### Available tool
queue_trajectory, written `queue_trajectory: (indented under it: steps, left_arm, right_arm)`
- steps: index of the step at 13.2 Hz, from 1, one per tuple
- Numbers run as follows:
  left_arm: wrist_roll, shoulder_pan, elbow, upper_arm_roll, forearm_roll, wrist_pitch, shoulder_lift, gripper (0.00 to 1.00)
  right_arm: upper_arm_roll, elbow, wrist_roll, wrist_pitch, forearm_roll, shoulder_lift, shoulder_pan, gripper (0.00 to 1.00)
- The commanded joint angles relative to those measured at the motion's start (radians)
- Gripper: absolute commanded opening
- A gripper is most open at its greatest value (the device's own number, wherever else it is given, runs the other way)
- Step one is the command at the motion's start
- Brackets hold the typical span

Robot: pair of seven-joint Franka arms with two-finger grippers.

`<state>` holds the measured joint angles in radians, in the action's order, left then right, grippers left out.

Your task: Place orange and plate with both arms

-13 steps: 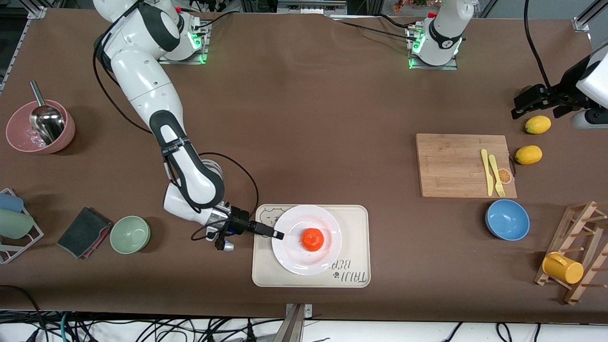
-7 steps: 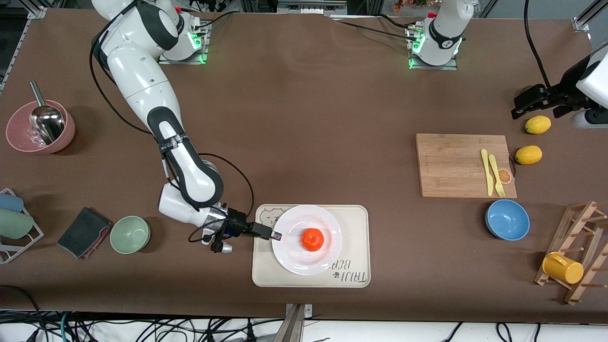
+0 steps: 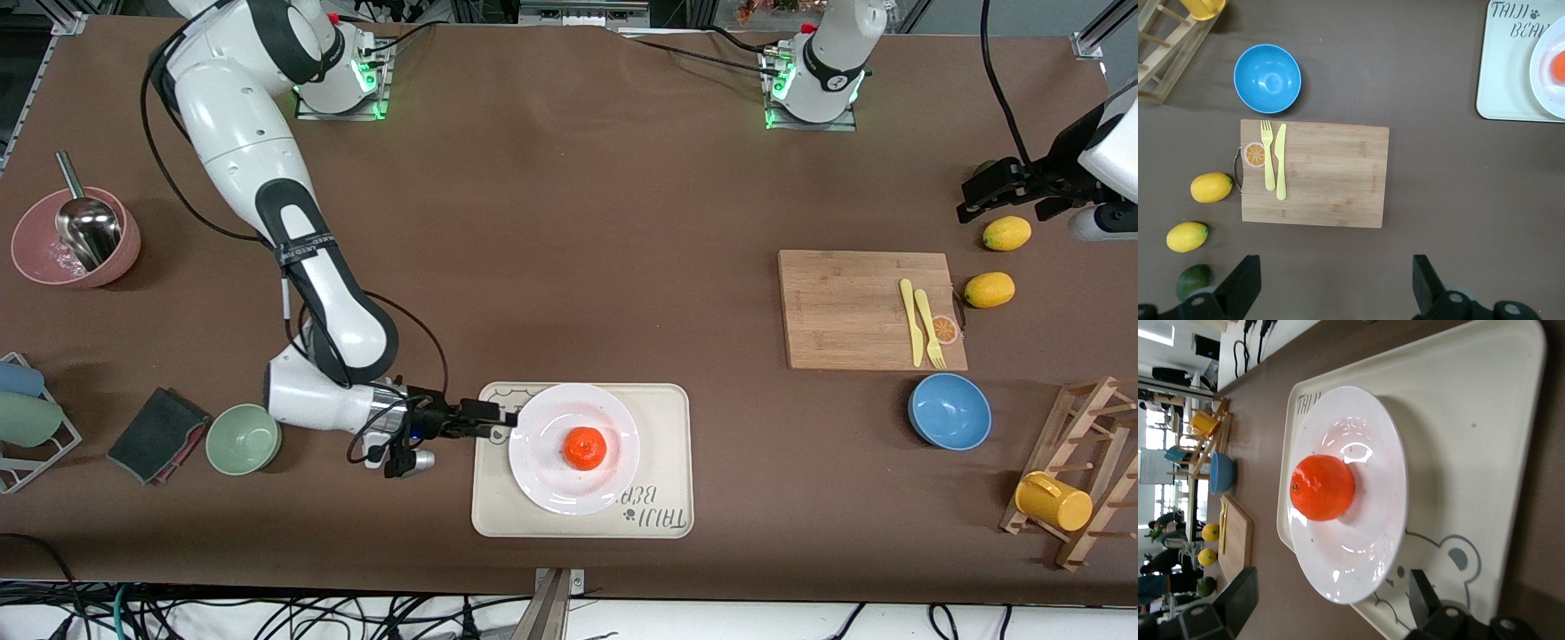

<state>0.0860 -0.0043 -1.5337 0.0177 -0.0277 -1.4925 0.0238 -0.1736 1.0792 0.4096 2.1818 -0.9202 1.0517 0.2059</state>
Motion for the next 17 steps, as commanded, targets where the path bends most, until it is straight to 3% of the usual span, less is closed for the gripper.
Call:
queue_trajectory:
  steps: [1,3,8,12,17]
  left_arm:
    - [0.004,0.006,0.030,0.004,-0.028,0.015,0.015,1.00]
    - [0.004,0.006,0.030,0.004,-0.028,0.015,0.015,1.00]
    - [0.004,0.006,0.030,0.004,-0.028,0.015,0.015,1.00]
    - [0.004,0.006,0.030,0.004,-0.028,0.015,0.015,1.00]
    - [0.004,0.006,0.030,0.004,-0.028,0.015,0.015,1.00]
  right_arm:
    - [0.078,0.051,-0.011,-0.170,0.118,-0.091,-0.006,1.00]
    - [0.175,0.051,-0.011,-0.368,0.197,-0.145,-0.005,1.00]
    - [0.331,0.050,-0.011,-0.712,0.423,-0.271,-0.002,1.00]
    - [0.370,0.050,-0.015,-0.856,0.624,-0.377,0.003,1.00]
    - [0.367,0.051,-0.199,-0.896,0.831,-0.484,0.078,1.00]
